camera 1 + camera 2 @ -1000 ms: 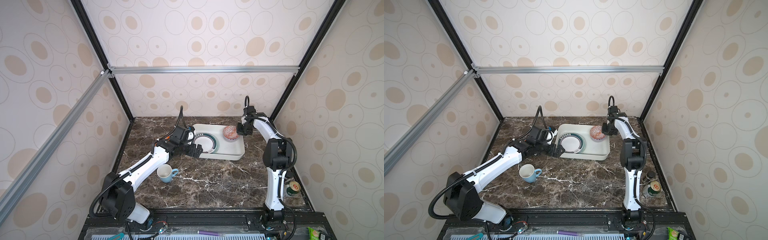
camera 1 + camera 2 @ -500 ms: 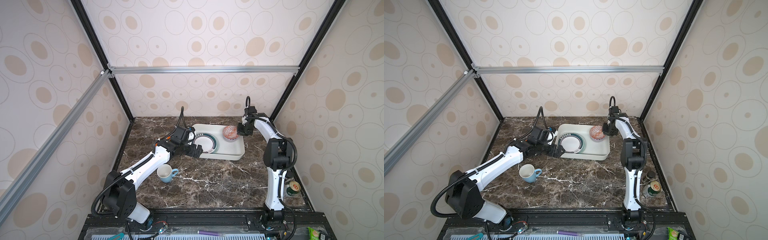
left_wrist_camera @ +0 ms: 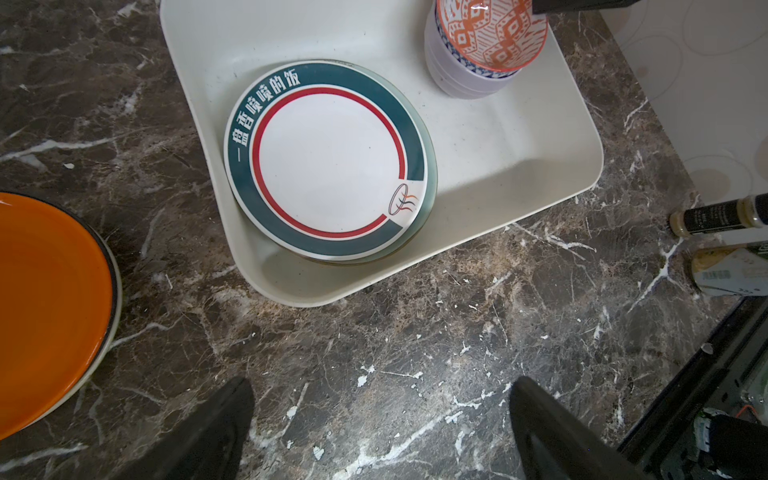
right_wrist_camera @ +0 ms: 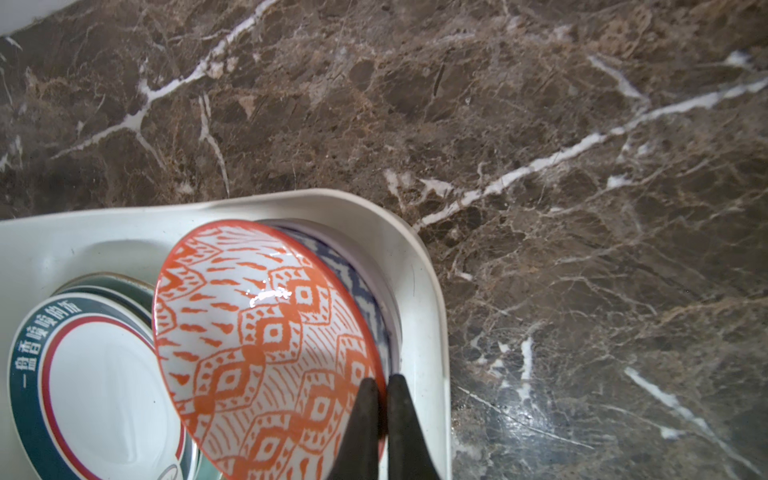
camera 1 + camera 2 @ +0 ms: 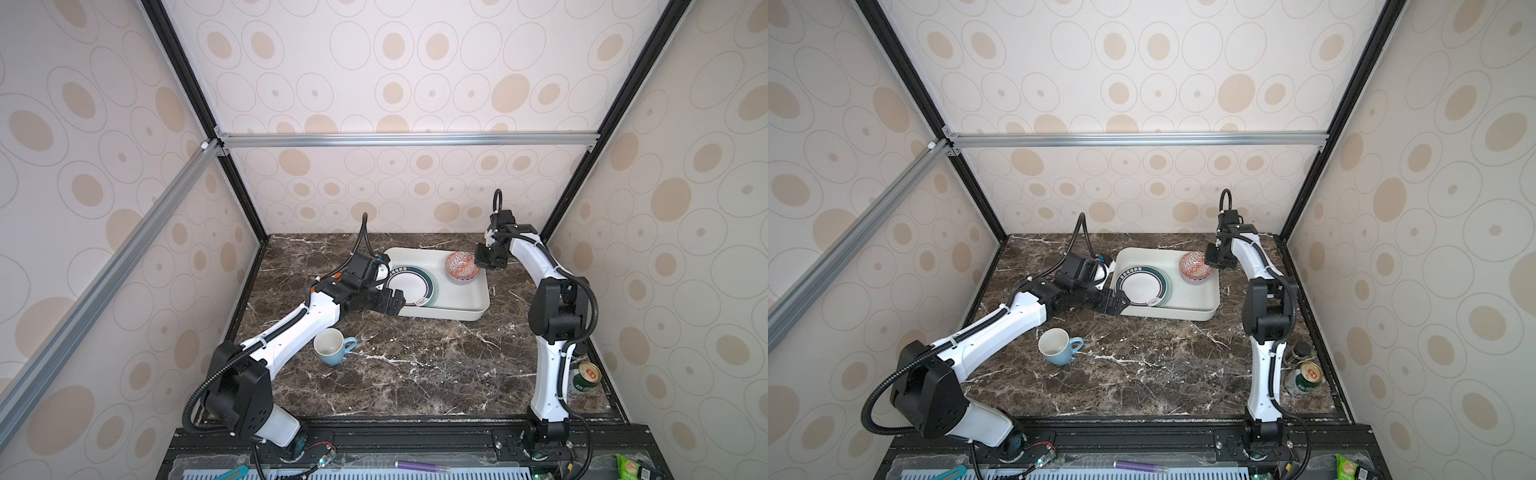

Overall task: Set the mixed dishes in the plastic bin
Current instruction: 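Lower the red patterned bowl into the lavender bowl and hold it there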

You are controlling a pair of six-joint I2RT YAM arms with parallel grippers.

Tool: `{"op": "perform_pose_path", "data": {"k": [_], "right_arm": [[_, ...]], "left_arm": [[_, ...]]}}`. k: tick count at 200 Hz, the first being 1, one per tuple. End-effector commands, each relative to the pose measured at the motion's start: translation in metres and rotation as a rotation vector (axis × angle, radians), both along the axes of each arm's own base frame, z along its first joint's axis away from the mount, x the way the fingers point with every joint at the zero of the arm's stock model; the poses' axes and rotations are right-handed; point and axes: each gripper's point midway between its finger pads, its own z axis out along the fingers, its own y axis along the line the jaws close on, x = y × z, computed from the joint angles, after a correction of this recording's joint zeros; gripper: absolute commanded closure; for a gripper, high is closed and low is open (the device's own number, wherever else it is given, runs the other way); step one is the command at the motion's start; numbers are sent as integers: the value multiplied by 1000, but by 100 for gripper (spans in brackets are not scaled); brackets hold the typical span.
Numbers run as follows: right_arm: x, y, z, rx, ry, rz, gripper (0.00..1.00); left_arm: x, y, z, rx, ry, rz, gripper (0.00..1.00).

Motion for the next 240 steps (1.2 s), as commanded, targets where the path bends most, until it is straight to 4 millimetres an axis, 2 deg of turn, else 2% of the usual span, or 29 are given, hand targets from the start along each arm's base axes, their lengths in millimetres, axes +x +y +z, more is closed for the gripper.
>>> {"op": "perform_pose_path", "data": {"k": [1, 131, 175, 198, 213, 240], "right_arm": [[-4, 1, 5, 22, 4, -4, 96], [-5, 5, -23, 41, 87, -3, 96], [-6, 7, -26, 55, 103, 6, 94], [-10, 8, -14, 63, 79, 13, 84], [-12, 10, 3, 70, 26, 23, 72], [-21, 13, 39, 74, -60, 52, 60]], "left_arm": [[1, -3, 13, -15, -22, -4, 4], [0, -3, 8, -3, -12, -12, 5], [-1, -2, 9, -1, -13, -12, 5], [-2, 2, 13, 0, -24, -1, 4], [-4, 6, 18, 3, -39, 11, 3], [-10, 24, 21, 43, -59, 63, 2]]}}
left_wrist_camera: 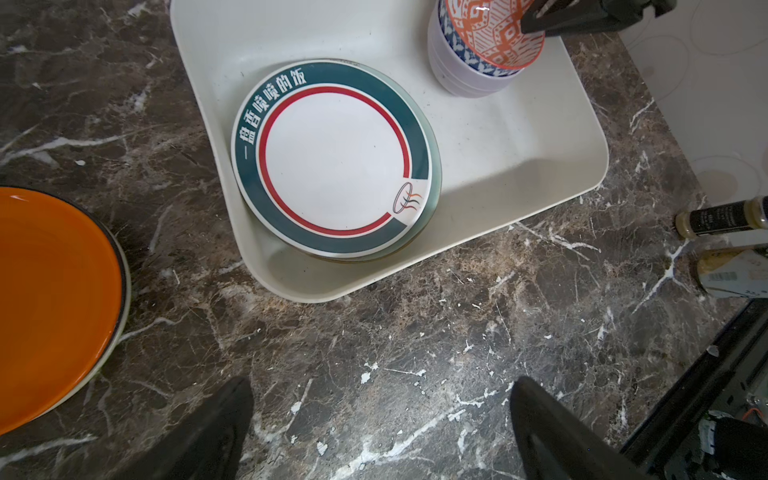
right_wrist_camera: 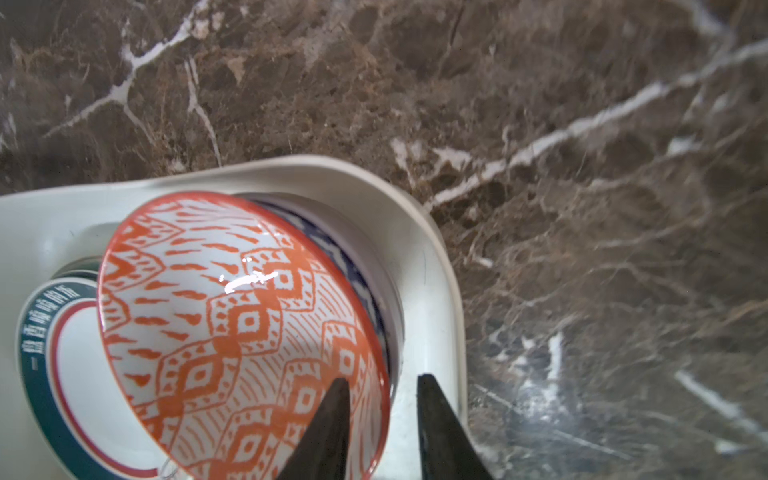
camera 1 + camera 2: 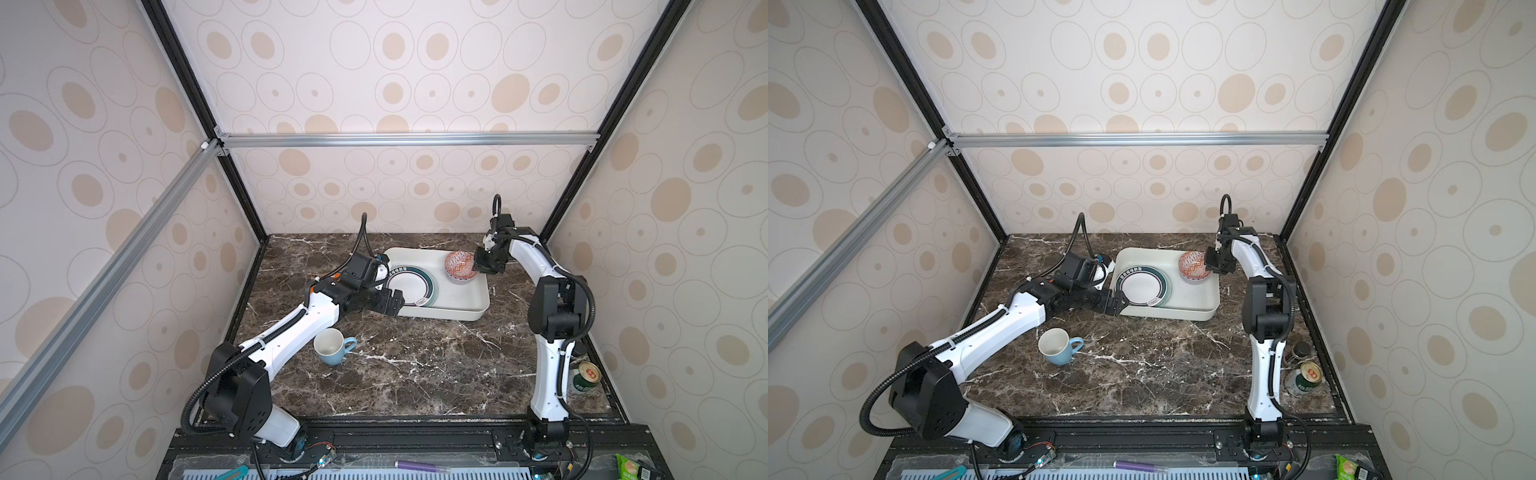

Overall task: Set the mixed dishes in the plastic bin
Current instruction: 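Open and withdraw the right gripper while the left moves to the light-blue mug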

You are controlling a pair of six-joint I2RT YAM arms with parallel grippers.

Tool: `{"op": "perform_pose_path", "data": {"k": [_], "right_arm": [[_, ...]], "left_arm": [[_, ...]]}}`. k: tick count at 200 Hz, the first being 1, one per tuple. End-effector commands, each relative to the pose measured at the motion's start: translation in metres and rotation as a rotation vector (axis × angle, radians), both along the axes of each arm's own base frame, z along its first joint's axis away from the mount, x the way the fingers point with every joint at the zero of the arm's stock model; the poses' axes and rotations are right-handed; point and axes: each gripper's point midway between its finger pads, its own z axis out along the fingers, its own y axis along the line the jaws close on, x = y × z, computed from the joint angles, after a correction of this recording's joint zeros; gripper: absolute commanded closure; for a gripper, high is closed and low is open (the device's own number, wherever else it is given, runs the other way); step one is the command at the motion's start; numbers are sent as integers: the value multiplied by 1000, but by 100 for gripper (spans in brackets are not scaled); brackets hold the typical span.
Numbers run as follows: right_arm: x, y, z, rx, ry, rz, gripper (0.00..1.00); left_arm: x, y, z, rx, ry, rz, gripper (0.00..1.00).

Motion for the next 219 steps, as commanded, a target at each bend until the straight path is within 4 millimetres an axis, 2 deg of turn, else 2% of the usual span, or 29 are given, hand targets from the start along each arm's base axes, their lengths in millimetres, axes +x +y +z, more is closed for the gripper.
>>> {"op": "perform_pose_path", "data": {"k": [1, 28, 48, 67, 117, 122, 138, 155, 185, 219], "right_arm": [[-7, 5, 57, 14, -127, 29, 60], [-25, 8, 91, 19, -190, 44, 50], [-47, 16, 104, 27, -203, 67, 44], [-72, 28, 108, 46, -218, 82, 42], [-152, 82, 89, 100, -212, 209, 38], [-162, 94, 87, 106, -207, 244, 38], [-186, 114, 80, 132, -198, 297, 39], [-209, 131, 70, 138, -190, 350, 39], [-233, 138, 57, 128, -173, 399, 40], [-242, 131, 52, 112, -178, 411, 40]], "left_arm": [[-9, 18, 15, 33, -42, 45, 2], [-22, 48, 9, 124, -33, 117, 2], [-33, 78, 3, 233, -19, 185, 2], [-42, 98, 3, 296, -7, 228, 2], [-67, 112, 2, 265, 39, 273, 3], [-70, 113, 1, 262, 42, 272, 3], [-78, 116, -8, 271, 64, 269, 5], [-84, 121, -17, 293, 99, 275, 11], [-97, 129, -21, 318, 126, 276, 13], [-113, 139, -31, 345, 175, 282, 15]]}}
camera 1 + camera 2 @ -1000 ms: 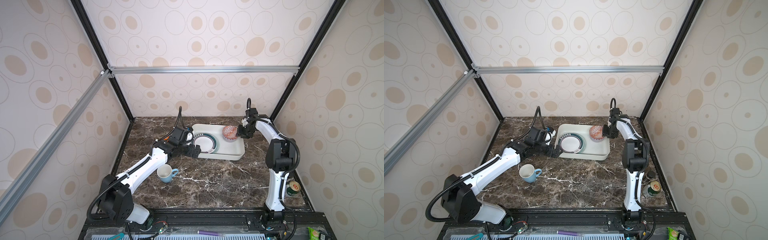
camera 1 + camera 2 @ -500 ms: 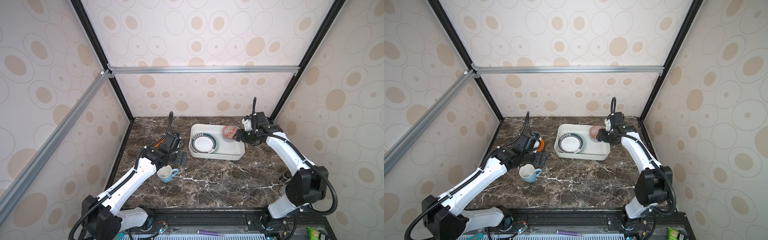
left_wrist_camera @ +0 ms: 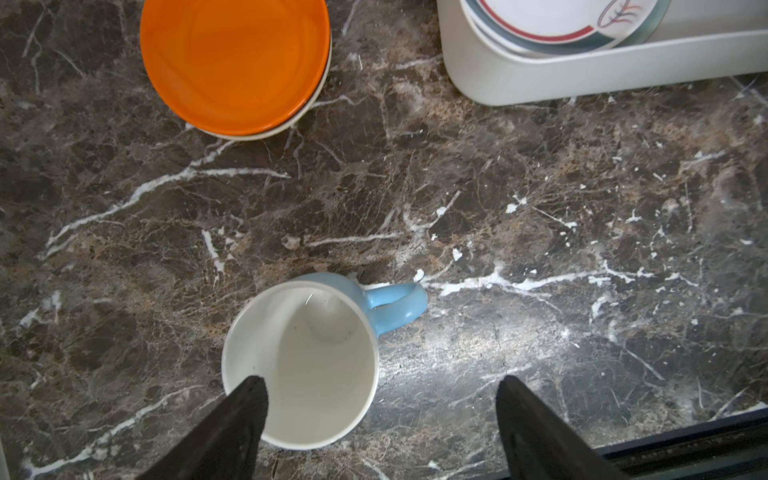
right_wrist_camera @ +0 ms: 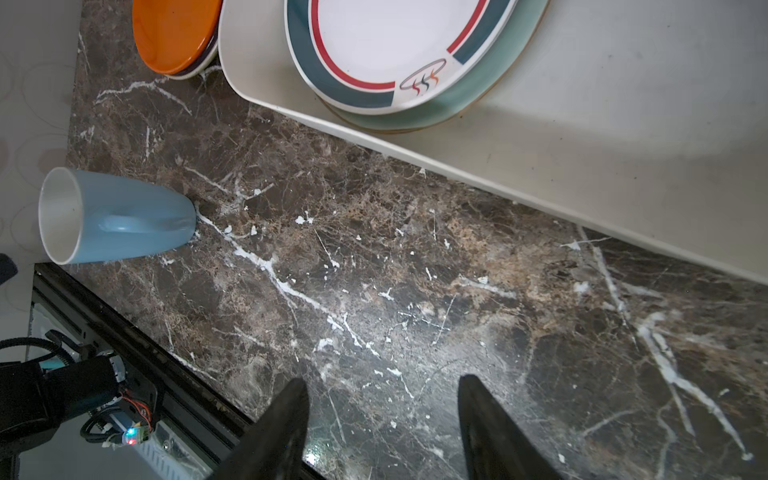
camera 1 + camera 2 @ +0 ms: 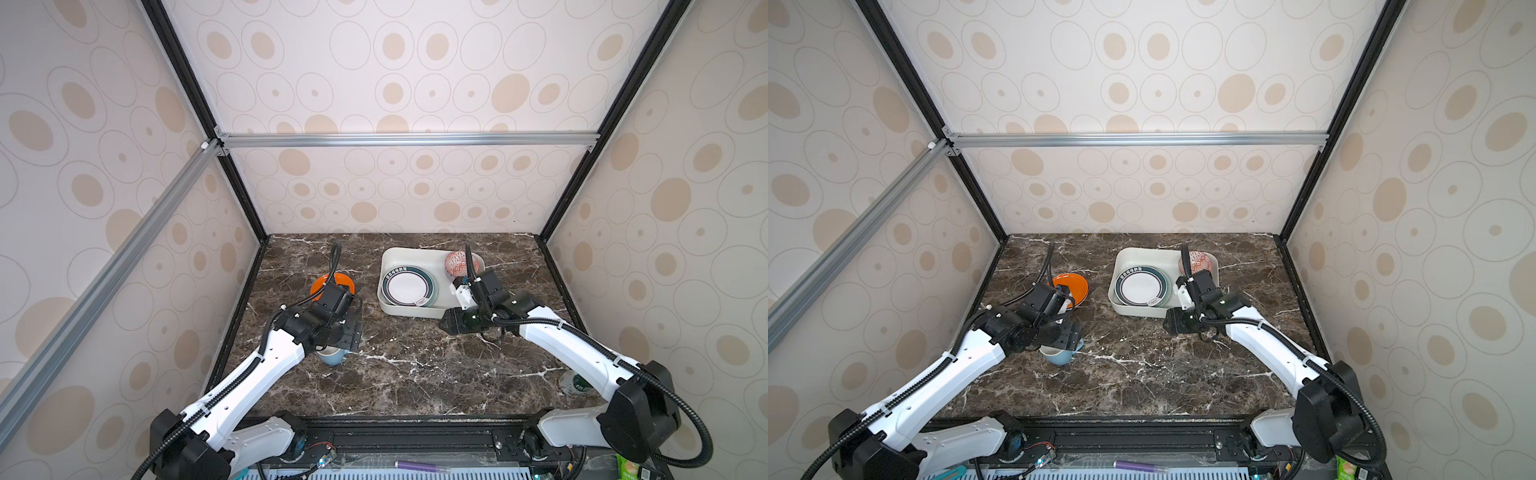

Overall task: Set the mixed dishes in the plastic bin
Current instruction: 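Open and withdraw the right gripper while the left moves to the light-blue mug, then grasp the light-blue mug's rim with the left gripper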

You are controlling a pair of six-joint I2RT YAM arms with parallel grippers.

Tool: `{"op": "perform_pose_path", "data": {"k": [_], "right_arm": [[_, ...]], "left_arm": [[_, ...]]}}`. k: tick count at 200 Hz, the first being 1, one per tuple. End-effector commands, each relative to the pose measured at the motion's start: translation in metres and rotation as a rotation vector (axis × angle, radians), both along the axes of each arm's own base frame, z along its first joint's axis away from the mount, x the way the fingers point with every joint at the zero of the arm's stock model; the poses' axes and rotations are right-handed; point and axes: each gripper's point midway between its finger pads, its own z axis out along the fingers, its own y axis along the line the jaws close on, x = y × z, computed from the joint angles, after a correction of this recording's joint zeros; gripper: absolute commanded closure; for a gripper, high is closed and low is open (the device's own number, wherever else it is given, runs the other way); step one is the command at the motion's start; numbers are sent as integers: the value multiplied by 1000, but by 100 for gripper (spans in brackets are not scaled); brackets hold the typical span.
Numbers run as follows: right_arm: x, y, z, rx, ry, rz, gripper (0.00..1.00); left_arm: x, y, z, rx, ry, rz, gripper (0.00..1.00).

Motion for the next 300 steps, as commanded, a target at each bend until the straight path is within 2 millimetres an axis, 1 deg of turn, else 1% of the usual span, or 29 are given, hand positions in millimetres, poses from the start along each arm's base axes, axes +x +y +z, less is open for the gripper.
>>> {"op": "perform_pose_path", "data": {"k": [1, 26, 46, 90, 135, 181, 202, 210, 234, 271, 300], "right_arm": [[-2, -4, 2, -5, -33, -2, 40], [-3, -5, 0, -11, -37, 4, 40], [-4, -3, 0, 3, -37, 13, 40], [-7, -3, -3, 10, -40, 17, 40], [-9, -5, -7, 0, -38, 25, 40], [-7, -8, -13, -31, -30, 21, 40], [-7, -8, -14, -32, -26, 24, 40], [-6, -8, -14, -32, -26, 22, 40], [-7, -8, -12, -30, -26, 24, 40], [-8, -8, -12, -29, -23, 22, 40], [-8, -7, -11, -25, -16, 19, 40]], "left_arm": [[-18, 15, -6, 32, 49, 34, 16], [-29, 16, -20, 27, 95, 32, 19], [-30, 14, -23, 17, 108, 30, 19], [-26, 13, -38, 52, 148, 28, 19], [-22, 7, -57, 62, 183, 10, 19], [-19, 5, -69, 79, 201, -5, 19], [-18, 5, -75, 91, 213, -11, 20], [-18, 5, -78, 97, 220, -10, 23], [-19, 5, -81, 104, 234, -16, 41], [-18, 5, -78, 98, 218, -14, 69], [-18, 5, -76, 93, 209, -13, 84]]}}
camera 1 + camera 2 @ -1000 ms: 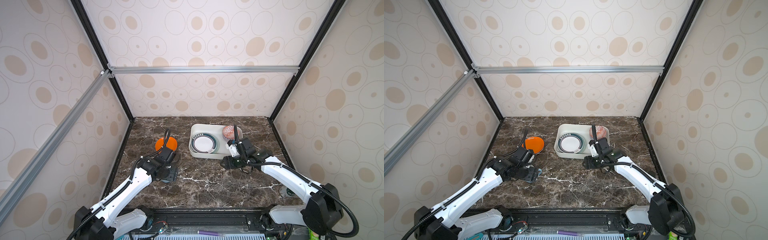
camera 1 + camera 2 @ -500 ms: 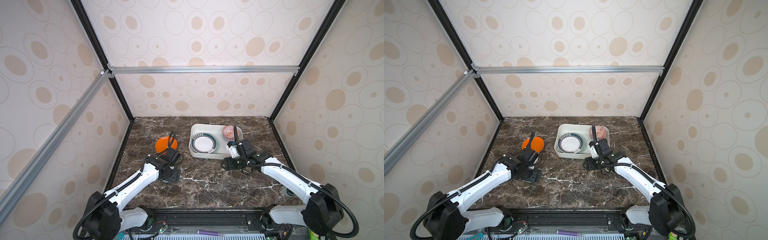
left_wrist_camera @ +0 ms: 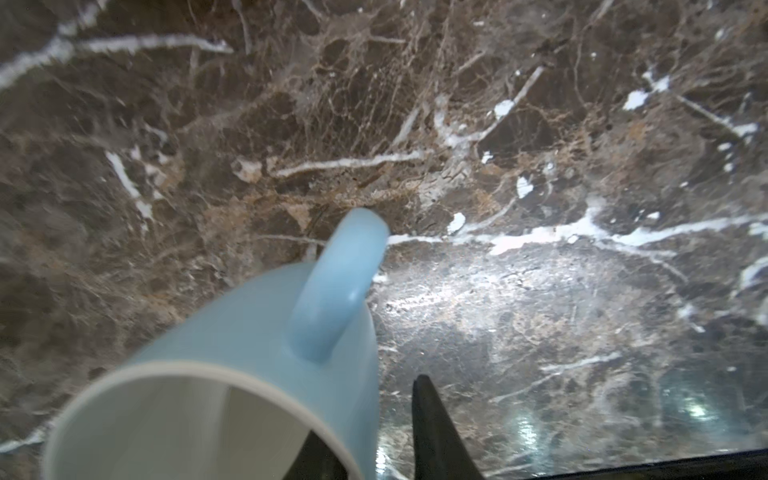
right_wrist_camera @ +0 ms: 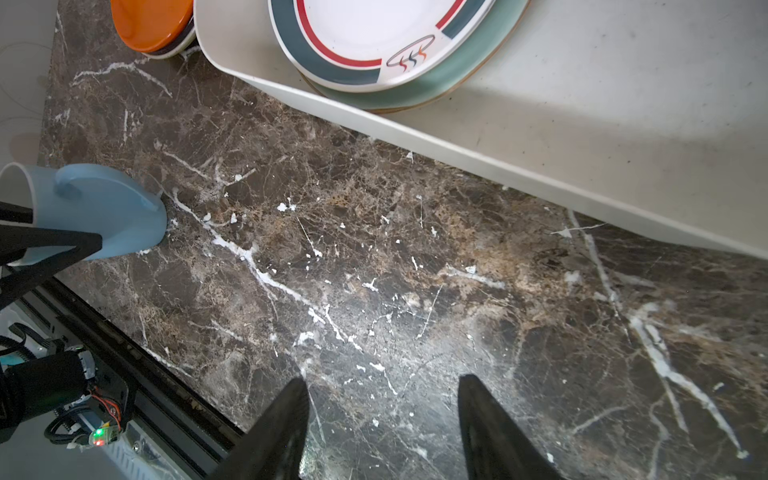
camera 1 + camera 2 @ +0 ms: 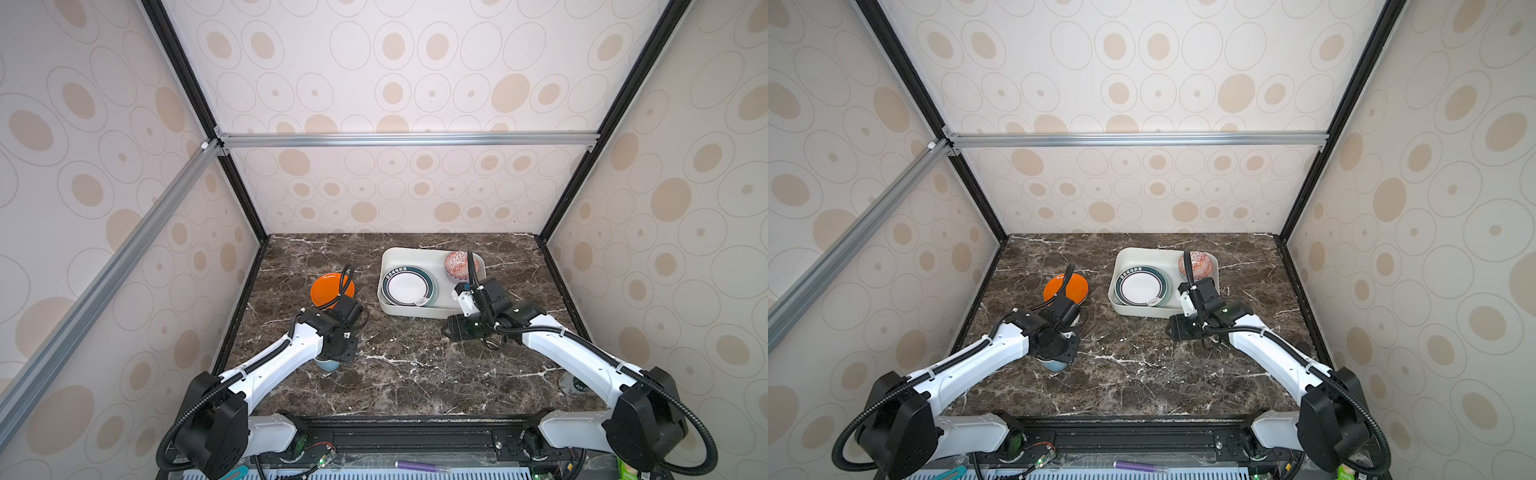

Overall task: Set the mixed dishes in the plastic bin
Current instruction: 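Grasp the light-blue mug's rim with the left gripper, then carry the light-blue mug into the bin with the left gripper while the right draws back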

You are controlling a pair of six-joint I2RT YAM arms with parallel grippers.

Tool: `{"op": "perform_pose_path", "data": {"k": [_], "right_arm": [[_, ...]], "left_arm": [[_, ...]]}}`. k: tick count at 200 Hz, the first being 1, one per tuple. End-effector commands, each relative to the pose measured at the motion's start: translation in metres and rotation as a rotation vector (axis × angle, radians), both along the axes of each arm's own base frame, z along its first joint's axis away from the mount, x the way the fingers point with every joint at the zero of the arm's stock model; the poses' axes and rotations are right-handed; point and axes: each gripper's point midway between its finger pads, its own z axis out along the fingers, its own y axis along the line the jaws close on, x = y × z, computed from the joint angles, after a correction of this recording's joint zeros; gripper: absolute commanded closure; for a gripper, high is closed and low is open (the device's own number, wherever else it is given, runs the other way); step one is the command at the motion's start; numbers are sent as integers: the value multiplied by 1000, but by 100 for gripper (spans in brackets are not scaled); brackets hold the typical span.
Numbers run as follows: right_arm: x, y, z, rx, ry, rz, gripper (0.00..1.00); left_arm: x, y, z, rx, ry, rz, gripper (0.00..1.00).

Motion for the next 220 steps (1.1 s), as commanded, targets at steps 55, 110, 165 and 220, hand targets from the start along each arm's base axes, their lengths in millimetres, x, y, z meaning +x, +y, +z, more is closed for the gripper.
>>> {"op": "perform_pose_path", "data": {"k": [55, 110, 165, 220], "right_arm": [[-3, -1, 2, -5, 16, 3, 38], [-6, -3, 15, 8, -16, 0, 0], [-13, -22, 24, -35, -54, -59, 0], [-25, -53, 44, -99, -126, -143, 0]], "left_arm": [[-2, 0, 4, -4, -1, -10, 100], [13, -9, 28, -19, -35, -25, 100], [47, -42, 74, -63, -119, -73, 100], [85, -113, 105, -60, -163, -197, 100]]}}
